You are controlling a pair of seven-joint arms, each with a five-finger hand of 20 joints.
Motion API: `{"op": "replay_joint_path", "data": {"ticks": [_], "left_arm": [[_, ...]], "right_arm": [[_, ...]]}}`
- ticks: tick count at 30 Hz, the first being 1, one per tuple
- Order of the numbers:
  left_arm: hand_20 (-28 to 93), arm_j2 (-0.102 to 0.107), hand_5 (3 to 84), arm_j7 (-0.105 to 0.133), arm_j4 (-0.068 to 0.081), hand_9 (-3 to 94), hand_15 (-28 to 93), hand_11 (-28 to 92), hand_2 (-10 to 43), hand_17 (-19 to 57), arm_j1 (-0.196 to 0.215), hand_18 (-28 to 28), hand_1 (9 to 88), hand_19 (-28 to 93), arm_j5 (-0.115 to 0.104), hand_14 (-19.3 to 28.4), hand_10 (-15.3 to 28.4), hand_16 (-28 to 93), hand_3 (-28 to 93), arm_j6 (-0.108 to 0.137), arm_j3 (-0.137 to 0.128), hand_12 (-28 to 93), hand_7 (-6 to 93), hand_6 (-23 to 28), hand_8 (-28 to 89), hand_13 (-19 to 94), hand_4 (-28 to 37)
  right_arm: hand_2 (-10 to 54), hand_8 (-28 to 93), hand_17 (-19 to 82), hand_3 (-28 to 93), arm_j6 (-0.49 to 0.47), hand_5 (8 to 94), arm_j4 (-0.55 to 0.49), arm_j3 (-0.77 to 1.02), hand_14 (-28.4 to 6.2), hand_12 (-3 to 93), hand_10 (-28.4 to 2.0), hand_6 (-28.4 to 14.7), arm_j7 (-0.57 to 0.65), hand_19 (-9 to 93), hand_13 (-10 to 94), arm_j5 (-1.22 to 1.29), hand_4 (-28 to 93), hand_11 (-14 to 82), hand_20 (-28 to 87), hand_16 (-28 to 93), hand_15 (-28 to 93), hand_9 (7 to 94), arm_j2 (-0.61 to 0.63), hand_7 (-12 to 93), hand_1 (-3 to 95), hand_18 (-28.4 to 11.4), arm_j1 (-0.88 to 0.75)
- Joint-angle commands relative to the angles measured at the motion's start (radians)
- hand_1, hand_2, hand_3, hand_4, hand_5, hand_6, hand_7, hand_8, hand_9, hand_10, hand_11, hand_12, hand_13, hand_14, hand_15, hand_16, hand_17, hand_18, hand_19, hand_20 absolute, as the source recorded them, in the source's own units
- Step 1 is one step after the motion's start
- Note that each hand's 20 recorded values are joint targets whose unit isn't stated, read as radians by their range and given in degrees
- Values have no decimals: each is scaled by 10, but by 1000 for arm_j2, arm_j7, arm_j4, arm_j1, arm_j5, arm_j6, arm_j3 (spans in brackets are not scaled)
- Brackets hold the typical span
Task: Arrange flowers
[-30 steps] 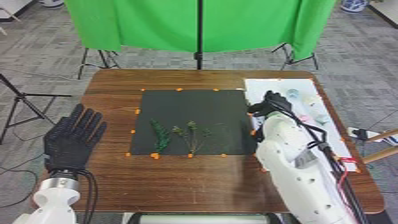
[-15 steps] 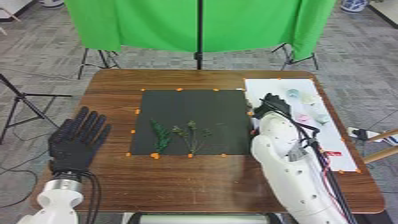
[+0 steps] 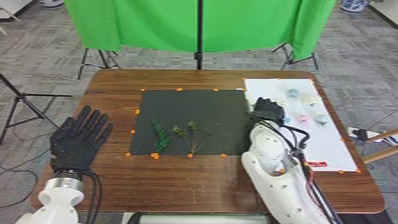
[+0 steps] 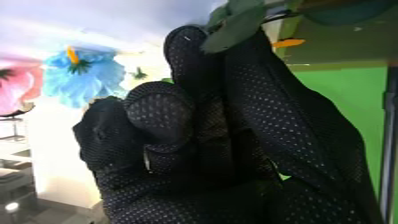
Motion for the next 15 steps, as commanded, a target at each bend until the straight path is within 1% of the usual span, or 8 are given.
{"op": "replay_joint_path", "data": {"ticks": [1, 3, 5, 8, 10, 13, 14, 15], "left_arm": [[157, -13, 419, -6, 4, 363, 311, 152, 109, -25, 18, 131, 306, 251, -1, 143, 134, -27, 766, -6, -2, 119, 105, 73, -87, 281, -195], [158, -13, 418, 0, 4, 363, 311, 152, 104, -25, 20, 132, 308, 251, -4, 144, 134, -27, 764, -5, -4, 120, 105, 73, -87, 281, -195], [158, -14, 419, 5, 3, 363, 311, 153, 102, -25, 24, 132, 310, 251, -4, 144, 135, -27, 762, -6, -8, 120, 104, 74, -86, 280, -194], [158, -17, 419, 7, 3, 362, 311, 151, 100, -25, 25, 132, 311, 251, -2, 145, 135, -27, 760, -4, -14, 119, 103, 75, -86, 279, -195], [158, -19, 419, 11, -1, 362, 311, 151, 100, -25, 33, 132, 312, 251, -4, 145, 135, -27, 759, -5, -17, 119, 103, 76, -86, 278, -195], [158, -19, 420, 8, 2, 362, 314, 151, 99, -26, 27, 132, 312, 251, -4, 146, 136, -26, 759, -4, -13, 119, 101, 76, -85, 278, -196], [158, -19, 420, 7, 1, 362, 313, 151, 99, -26, 27, 132, 313, 251, -3, 146, 137, -27, 758, -2, -13, 120, 102, 77, -85, 278, -198], [158, -20, 420, 8, 1, 362, 314, 151, 101, -26, 26, 132, 313, 251, -1, 147, 137, -27, 757, -3, -13, 120, 102, 77, -85, 278, -200]], "right_arm": [[-95, 177, 467, 674, 141, 717, -10, -36, -61, 538, -103, -7, -69, 932, 781, 38, -282, 206, 458, 501, 585, 840, 51, 508, 707, -238, -108], [-95, 180, 466, 673, 171, 730, -66, -9, -61, 543, -105, -6, -137, 931, 784, 70, -282, 202, 454, 509, 579, 845, 66, 501, 709, -238, -121], [-95, 187, 447, 663, 177, 730, -134, 28, -62, 554, -106, -6, -209, 901, 785, 129, -283, 196, 442, 526, 570, 844, 76, 500, 715, -243, -144], [-95, 183, 415, 667, 179, 717, -209, 34, -53, 567, -103, -3, -231, 862, 778, 168, -283, 192, 453, 553, 550, 836, 90, 520, 711, -241, -158], [-95, 180, 407, 667, 150, 711, -242, 36, -49, 570, -99, 0, -260, 844, 776, 183, -283, 192, 460, 559, 544, 831, 94, 530, 710, -238, -166], [-95, 176, 399, 665, 130, 702, -283, 19, -43, 570, -96, 1, -214, 823, 776, 182, -283, 194, 465, 564, 537, 827, 106, 539, 710, -236, -181], [-95, 174, 400, 672, 118, 700, -291, 5, -42, 571, -93, 1, -137, 819, 778, 179, -278, 195, 467, 561, 535, 826, 103, 542, 703, -237, -179], [-95, 167, 404, 676, 120, 695, -297, 9, -42, 562, -89, 0, -121, 824, 780, 212, -255, 200, 469, 548, 540, 826, 99, 543, 686, -242, -182]]}}
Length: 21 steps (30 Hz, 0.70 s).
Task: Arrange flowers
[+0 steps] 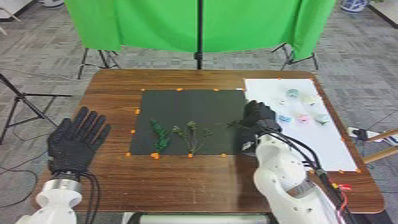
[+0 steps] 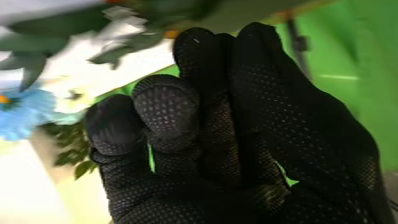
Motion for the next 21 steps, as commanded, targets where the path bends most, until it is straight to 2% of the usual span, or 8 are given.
{"op": "replay_joint_path", "data": {"ticks": [1, 3, 5, 7, 9, 12, 16, 21], "left_arm": [[158, -11, 421, 0, 2, 363, 315, 151, 104, -26, 14, 132, 311, 250, -1, 147, 137, -27, 755, -1, 1, 119, 102, 77, -85, 278, -201], [158, -10, 421, 3, 1, 362, 315, 151, 106, -26, 16, 132, 311, 250, -2, 148, 137, -27, 753, 2, 2, 120, 103, 77, -85, 279, -202], [158, -11, 421, 1, 2, 362, 315, 152, 108, -26, 14, 132, 310, 250, -2, 148, 138, -27, 753, 1, 0, 120, 104, 77, -85, 278, -202], [158, -11, 421, 3, 3, 363, 316, 152, 108, -26, 11, 132, 310, 250, 1, 148, 138, -28, 752, 1, -1, 120, 103, 77, -86, 278, -202], [158, -11, 421, 5, 1, 363, 317, 153, 108, -26, 12, 132, 310, 250, 2, 148, 138, -28, 752, 5, -3, 120, 103, 77, -86, 278, -203], [158, -13, 421, 4, 1, 364, 318, 154, 108, -27, 17, 132, 311, 250, 0, 148, 139, -28, 752, 5, -4, 120, 103, 77, -86, 278, -203], [159, -11, 422, 4, -1, 364, 317, 154, 108, -27, 21, 133, 311, 251, -4, 148, 138, -29, 752, 6, -5, 119, 104, 77, -86, 279, -204], [158, -9, 422, -1, -1, 365, 317, 154, 108, -27, 20, 133, 312, 251, 2, 148, 138, -30, 752, 5, -8, 119, 106, 77, -86, 279, -206]], "right_arm": [[-95, 161, 408, 679, -36, 690, -79, -38, -42, 555, -88, -4, 161, 828, 783, 10, -243, 202, 468, 539, 542, 827, 15, 535, 674, -245, -5], [-95, 150, 404, 682, -138, 665, -85, 17, -46, 549, -92, -9, 42, 840, 768, -18, -237, 229, 460, 528, 563, 807, 4, 534, 655, -247, -30], [-95, 49, 365, 690, -213, 554, -92, 36, -97, 515, -140, -31, 12, 870, 630, -38, -268, 350, 446, 514, 650, 642, 13, 529, 635, -229, -38], [-95, -125, 333, 731, -234, 472, -85, 47, -140, 380, -190, -53, 3, 880, 527, -51, -279, 445, 454, 464, 694, 495, 17, 483, 592, -225, -41], [-95, -146, 312, 770, -277, 431, -71, 53, -168, 287, -207, -63, -5, 881, 467, -74, -282, 401, 460, 393, 721, 423, 24, 402, 556, -229, -35], [-95, -146, 301, 783, -324, 426, -50, 53, -179, 238, -205, -62, -13, 877, 445, -76, -283, 321, 466, 346, 733, 406, 38, 354, 537, -232, -24], [-95, -142, 297, 780, -339, 435, -10, 25, -180, 230, -203, -60, -47, 873, 443, -114, -283, 297, 471, 334, 734, 411, 56, 334, 529, -235, -5], [-95, -143, 311, 764, -202, 509, 54, -49, -165, 234, -176, -34, -103, 871, 493, -207, -283, 315, 475, 351, 725, 496, 119, 372, 549, -234, 6]]}}
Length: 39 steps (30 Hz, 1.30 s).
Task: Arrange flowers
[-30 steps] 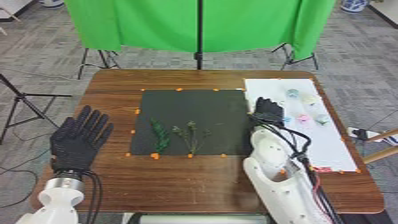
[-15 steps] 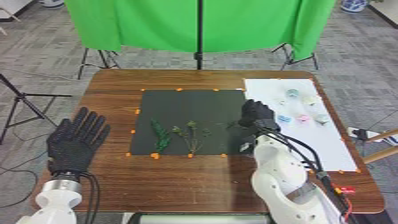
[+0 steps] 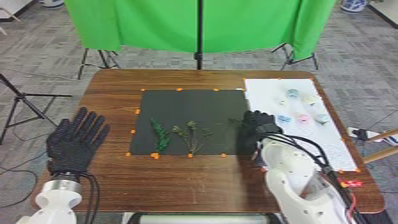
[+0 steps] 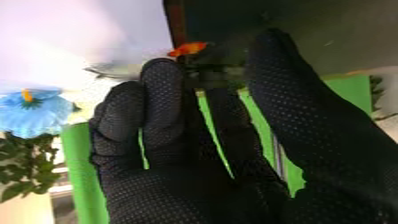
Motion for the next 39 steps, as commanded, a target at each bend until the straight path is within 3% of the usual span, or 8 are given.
{"op": "replay_joint_path", "data": {"ticks": [1, 7, 16, 19, 23, 31, 34, 39], "left_arm": [[158, -5, 422, -5, -1, 365, 317, 154, 108, -27, 16, 133, 312, 251, 0, 148, 138, -29, 752, 4, -6, 119, 105, 77, -86, 279, -206], [158, -7, 423, -12, -4, 366, 317, 155, 108, -27, 23, 133, 312, 252, 0, 148, 138, -30, 753, 3, -10, 119, 107, 77, -87, 279, -207], [158, -11, 422, -1, -11, 366, 320, 156, 107, -27, 36, 133, 312, 255, -4, 146, 137, -31, 752, 3, -13, 118, 108, 76, -87, 281, -210], [158, -9, 422, 5, -10, 366, 321, 157, 108, -28, 35, 133, 312, 257, -8, 146, 137, -32, 752, 6, -10, 118, 110, 76, -87, 281, -211], [157, -9, 423, 9, -12, 367, 323, 159, 107, -28, 29, 133, 312, 258, -11, 148, 138, -33, 753, 10, -9, 119, 111, 76, -88, 281, -210], [156, -7, 424, 22, -19, 370, 330, 165, 108, -27, 43, 133, 311, 259, -32, 146, 137, -34, 754, 28, -17, 120, 113, 76, -89, 283, -210], [157, -7, 424, 23, -22, 370, 333, 166, 100, -27, 48, 133, 319, 263, -28, 144, 136, -34, 755, 23, -20, 120, 115, 76, -88, 283, -210], [158, -5, 423, 24, -21, 369, 335, 168, 86, -27, 49, 133, 327, 267, -29, 142, 136, -36, 751, 23, -23, 119, 119, 75, -90, 284, -207]], "right_arm": [[-95, -100, 320, 744, 159, 548, 111, -91, -154, 241, -164, -24, -53, 871, 512, -128, -283, 326, 476, 394, 706, 541, 85, 390, 565, -230, 14], [-95, 110, 354, 607, 259, 732, 132, -117, -93, 481, -105, 15, -102, 870, 623, -138, -281, 157, 486, 547, 597, 805, 141, 457, 709, -212, 19], [-95, 130, 358, 652, 367, 761, 55, -130, -82, 501, -100, 14, -303, 865, 644, -108, -282, 147, 487, 557, 580, 835, 251, 457, 704, -208, 53], [-95, 131, 342, 648, 328, 744, 91, -62, -71, 510, -94, 18, -662, 846, 641, -107, -283, 147, 486, 567, 572, 829, 258, 473, 702, -195, 79], [-95, 76, 318, 651, 329, 702, 86, -75, -47, 508, -77, 36, -739, 812, 628, -114, -283, 151, 499, 578, 548, 811, 327, 546, 690, -178, 83], [-95, 58, 291, 678, 156, 611, -22, -1, -36, 457, -58, 51, -747, 779, 594, -180, -283, 124, 502, 555, 537, 731, 358, 582, 644, -175, 12], [-95, -24, 285, 683, 140, 559, -62, 11, -46, 250, -88, 31, -702, 780, 573, -186, -282, 231, 495, 519, 546, 622, 363, 470, 612, -186, -10], [-95, -181, 283, 748, 140, 519, -103, 2, -84, 209, -117, 12, -589, 792, 551, -142, -283, 216, 493, 457, 593, 563, 364, 409, 537, -203, -26]]}}
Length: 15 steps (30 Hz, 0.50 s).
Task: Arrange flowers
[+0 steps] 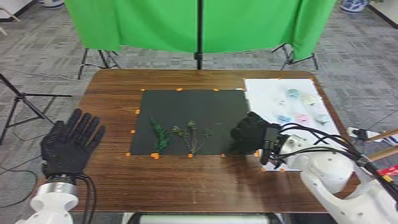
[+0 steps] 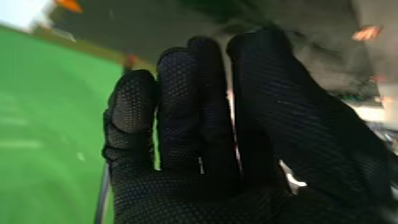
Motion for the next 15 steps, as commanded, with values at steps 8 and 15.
{"op": "replay_joint_path", "data": {"ticks": [8, 15], "left_arm": [[157, -2, 423, 6, -5, 368, 337, 170, 81, -27, 26, 133, 331, 268, -16, 141, 134, -37, 746, 22, -5, 119, 120, 76, -91, 284, -206], [158, 2, 423, 0, -5, 369, 338, 172, 87, -27, 25, 133, 325, 270, -17, 140, 134, -37, 748, 33, -7, 119, 121, 75, -91, 285, -210]], "right_arm": [[-95, -134, 295, 789, -11, 513, -123, -41, -145, 217, -164, -28, 496, 815, 545, 273, -276, 230, 473, 331, 670, 565, -27, 302, 430, -225, -37], [-15, -77, 411, 686, 20, 663, -175, -130, -129, 260, -174, -54, 892, 912, 707, 423, -221, 305, 411, 360, 630, 761, -155, 313, 354, -252, -18]]}}
